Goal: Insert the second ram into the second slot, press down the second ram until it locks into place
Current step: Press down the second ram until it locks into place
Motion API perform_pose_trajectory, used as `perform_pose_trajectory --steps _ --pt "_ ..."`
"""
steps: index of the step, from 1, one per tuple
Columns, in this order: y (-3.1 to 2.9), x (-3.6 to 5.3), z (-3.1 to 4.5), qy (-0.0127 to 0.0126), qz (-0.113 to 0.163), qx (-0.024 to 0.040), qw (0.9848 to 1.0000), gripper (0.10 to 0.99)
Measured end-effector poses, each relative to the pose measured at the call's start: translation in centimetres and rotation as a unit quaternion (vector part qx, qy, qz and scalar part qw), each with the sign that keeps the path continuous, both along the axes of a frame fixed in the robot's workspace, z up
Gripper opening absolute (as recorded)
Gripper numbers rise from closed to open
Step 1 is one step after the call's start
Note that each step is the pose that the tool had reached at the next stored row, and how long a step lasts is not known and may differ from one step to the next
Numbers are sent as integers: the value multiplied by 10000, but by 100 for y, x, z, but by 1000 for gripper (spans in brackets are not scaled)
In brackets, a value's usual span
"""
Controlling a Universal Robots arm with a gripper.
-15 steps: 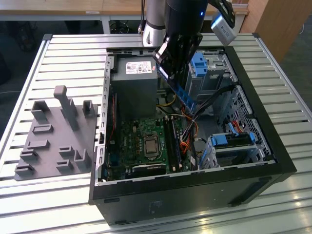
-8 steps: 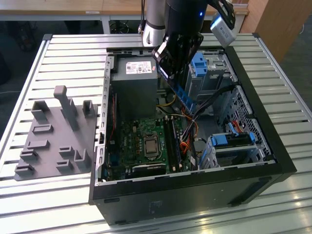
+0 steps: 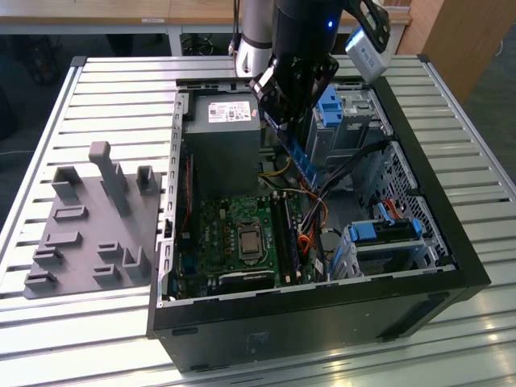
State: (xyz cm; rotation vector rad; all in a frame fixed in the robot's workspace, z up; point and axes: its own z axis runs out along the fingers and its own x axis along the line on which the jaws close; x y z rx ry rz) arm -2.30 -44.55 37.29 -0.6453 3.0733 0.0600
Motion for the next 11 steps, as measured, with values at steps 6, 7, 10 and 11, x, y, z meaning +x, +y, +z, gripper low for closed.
perform_pose_trajectory --steps 6,7,10,11 --pt "0 0 -1 0 -319 -2 9995 137" --pt "0 0 -1 0 -379 -2 9993 137" --pt "0 0 -2 0 -582 -4 9983 137" --pt "0 0 -3 0 -652 -4 9979 137"
